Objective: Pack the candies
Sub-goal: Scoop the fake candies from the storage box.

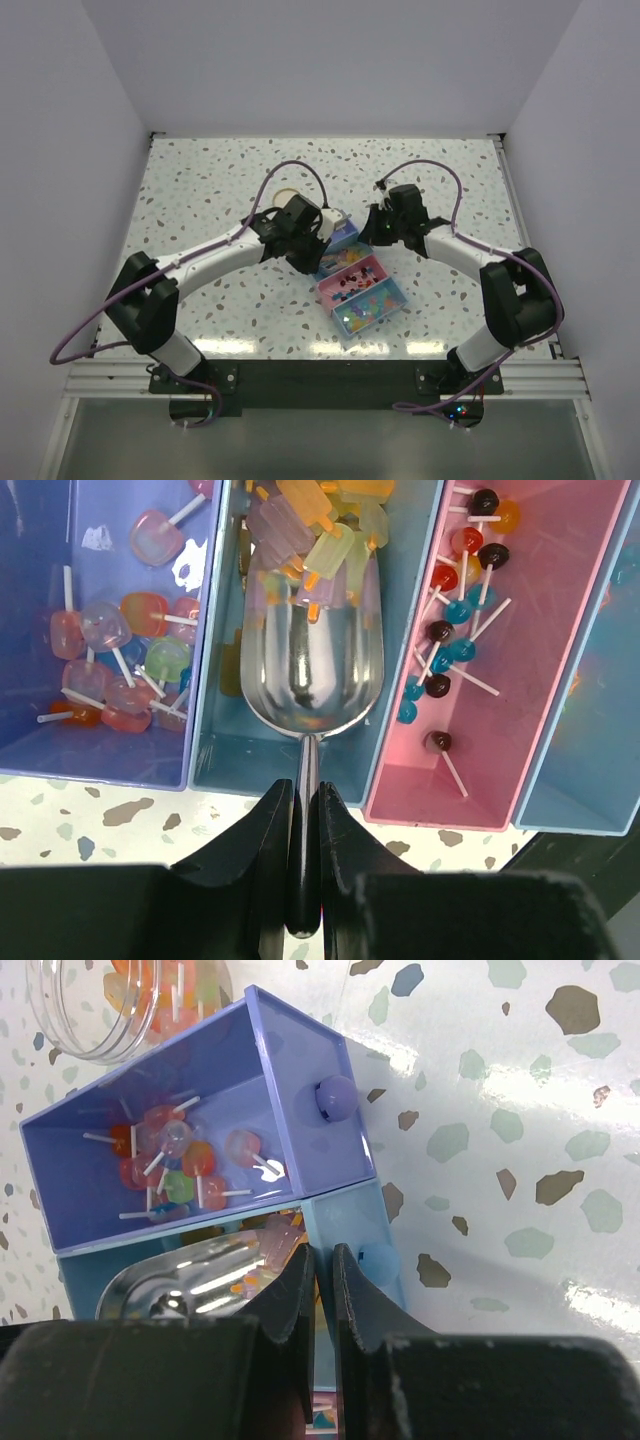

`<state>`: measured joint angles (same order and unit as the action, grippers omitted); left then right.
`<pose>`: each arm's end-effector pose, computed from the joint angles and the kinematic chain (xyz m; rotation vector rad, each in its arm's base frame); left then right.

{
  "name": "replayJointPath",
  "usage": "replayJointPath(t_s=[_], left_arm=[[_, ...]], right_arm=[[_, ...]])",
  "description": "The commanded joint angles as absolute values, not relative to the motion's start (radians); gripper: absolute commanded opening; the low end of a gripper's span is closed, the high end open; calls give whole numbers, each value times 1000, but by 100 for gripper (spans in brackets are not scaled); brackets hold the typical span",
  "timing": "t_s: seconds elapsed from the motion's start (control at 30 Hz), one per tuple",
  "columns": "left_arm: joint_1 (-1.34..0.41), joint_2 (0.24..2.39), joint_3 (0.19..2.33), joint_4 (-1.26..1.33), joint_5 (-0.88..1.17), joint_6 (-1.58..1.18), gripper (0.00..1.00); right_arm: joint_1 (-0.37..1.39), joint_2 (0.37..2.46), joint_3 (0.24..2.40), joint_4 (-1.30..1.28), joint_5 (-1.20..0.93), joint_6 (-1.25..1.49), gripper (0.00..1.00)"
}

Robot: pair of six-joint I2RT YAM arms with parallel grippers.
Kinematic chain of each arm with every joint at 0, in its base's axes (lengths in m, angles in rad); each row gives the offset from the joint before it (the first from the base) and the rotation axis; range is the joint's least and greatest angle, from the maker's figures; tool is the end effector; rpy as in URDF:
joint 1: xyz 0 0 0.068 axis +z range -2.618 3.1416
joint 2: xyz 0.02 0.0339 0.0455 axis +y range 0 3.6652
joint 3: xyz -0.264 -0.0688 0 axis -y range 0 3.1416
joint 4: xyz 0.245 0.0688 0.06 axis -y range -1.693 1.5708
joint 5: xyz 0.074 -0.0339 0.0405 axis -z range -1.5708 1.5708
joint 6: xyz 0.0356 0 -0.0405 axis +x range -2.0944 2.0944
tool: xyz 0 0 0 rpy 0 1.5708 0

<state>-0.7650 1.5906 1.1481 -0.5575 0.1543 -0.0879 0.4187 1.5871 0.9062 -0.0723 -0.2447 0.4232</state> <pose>0.2352 -0.2334 0.2349 0.9329 2.4693 -0.5060 0.2995 0.1427 0.1956 -0.1225 2.4007 0.6943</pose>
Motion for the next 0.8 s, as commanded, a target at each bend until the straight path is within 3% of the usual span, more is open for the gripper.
replayJointPath(t_s=[0.0,0.2,0.5,0.77], left_arm=[[-769,1664,1163,-315,196,-144,0],[-909,1678,1192,-305,26,95,0],[-1006,1427,911,90,-71,435,0],[-1002,1502,913,63,-15,321,0]], right_arm=[[472,1678,868,-186,-359,520,0],[472,1689,870,-183,-354,499,0],[471,1692,880,-203,-298,442,0],[472,1704,897,-201,-314,446,0]])
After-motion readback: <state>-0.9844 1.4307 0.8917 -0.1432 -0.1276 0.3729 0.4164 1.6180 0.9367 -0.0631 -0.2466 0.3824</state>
